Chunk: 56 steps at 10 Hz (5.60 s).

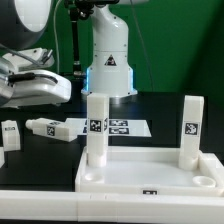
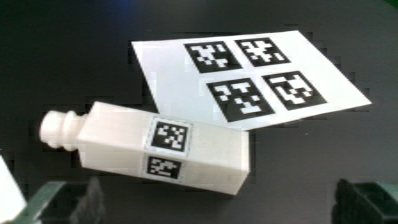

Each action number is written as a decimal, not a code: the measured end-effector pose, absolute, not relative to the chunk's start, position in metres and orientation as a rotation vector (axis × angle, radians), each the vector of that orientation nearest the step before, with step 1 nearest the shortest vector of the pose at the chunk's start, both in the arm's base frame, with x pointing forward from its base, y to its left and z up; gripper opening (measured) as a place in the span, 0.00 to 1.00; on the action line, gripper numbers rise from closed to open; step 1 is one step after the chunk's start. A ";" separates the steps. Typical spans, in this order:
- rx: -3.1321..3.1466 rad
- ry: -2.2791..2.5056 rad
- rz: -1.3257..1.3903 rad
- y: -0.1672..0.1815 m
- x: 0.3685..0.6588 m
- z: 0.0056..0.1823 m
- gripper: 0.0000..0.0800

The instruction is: Assemble desk

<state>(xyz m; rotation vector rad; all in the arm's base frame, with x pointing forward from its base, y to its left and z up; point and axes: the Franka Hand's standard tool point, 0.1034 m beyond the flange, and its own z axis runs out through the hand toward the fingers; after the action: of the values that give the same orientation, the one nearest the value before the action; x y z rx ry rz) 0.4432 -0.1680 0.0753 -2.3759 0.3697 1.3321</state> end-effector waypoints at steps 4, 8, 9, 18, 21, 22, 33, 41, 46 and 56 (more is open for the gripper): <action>-2.379 0.229 1.302 -0.167 0.444 0.079 0.81; -2.346 -0.151 1.159 -0.149 0.421 0.100 0.81; -2.377 -0.123 1.128 -0.145 0.418 0.098 0.81; -2.433 -0.794 0.933 -0.102 0.394 0.089 0.81; -2.432 -0.844 0.921 -0.104 0.395 0.087 0.81; -2.466 -1.030 0.848 -0.103 0.403 0.085 0.81; -2.622 -1.582 0.309 -0.107 0.381 0.071 0.81; -2.677 -1.717 0.583 -0.102 0.390 0.066 0.81; -2.672 -1.824 0.560 -0.092 0.394 0.054 0.81; -2.607 -1.956 0.963 -0.092 0.381 0.037 0.81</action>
Offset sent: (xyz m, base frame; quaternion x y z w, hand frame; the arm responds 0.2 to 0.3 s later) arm -0.0043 0.0098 0.0173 -0.0609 -0.0019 -0.1951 0.9789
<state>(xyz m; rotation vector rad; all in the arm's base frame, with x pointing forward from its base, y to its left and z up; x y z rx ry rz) 0.3814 -0.0923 0.0370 -2.6071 -1.9558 0.9632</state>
